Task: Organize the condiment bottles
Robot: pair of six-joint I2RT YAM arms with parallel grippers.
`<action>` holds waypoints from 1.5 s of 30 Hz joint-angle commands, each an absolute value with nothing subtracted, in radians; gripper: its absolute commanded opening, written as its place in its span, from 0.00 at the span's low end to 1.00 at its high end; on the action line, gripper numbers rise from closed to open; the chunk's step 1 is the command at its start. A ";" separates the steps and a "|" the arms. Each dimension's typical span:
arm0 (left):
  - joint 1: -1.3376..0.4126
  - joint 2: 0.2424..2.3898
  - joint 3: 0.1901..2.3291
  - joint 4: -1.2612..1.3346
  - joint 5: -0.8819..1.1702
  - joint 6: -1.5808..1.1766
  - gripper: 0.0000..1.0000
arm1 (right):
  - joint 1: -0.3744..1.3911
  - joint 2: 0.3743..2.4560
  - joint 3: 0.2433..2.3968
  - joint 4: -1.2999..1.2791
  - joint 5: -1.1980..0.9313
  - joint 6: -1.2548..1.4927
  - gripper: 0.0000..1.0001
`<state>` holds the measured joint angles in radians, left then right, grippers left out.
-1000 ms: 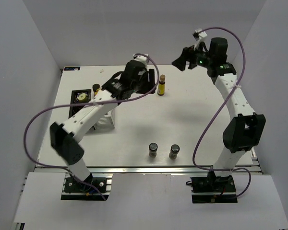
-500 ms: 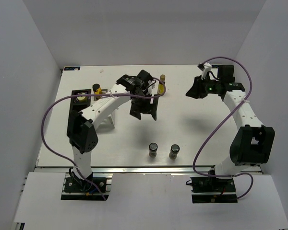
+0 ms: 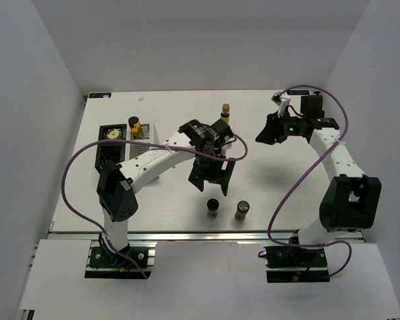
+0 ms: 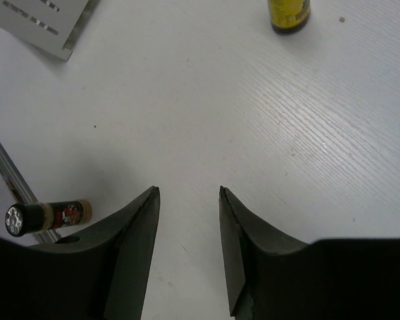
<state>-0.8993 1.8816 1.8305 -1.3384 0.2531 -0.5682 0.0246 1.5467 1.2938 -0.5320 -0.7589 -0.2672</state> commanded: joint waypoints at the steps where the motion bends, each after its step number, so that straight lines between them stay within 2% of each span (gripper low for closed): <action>1: -0.920 1.917 1.882 -1.376 0.223 -0.578 0.92 | 0.023 1.514 1.267 -0.548 -0.776 -0.288 0.47; 13: -0.965 2.026 1.937 -1.411 0.166 -0.540 0.89 | 0.023 1.439 1.190 -0.538 -0.756 -0.290 0.47; 39: -0.992 1.996 1.779 -1.410 0.186 -0.600 0.79 | 0.023 1.420 1.172 -0.549 -0.738 -0.279 0.46; 43: -0.996 2.003 1.781 -1.408 0.179 -0.603 0.72 | 0.023 1.414 1.167 -0.554 -0.733 -0.282 0.46; 45: -0.996 2.008 1.784 -1.404 0.179 -0.603 0.64 | 0.023 1.408 1.166 -0.555 -0.730 -0.285 0.46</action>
<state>-0.9909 2.0495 1.7752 -1.3544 0.1764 -0.5964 0.0246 1.4460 1.1648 -0.5514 -0.7319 -0.2729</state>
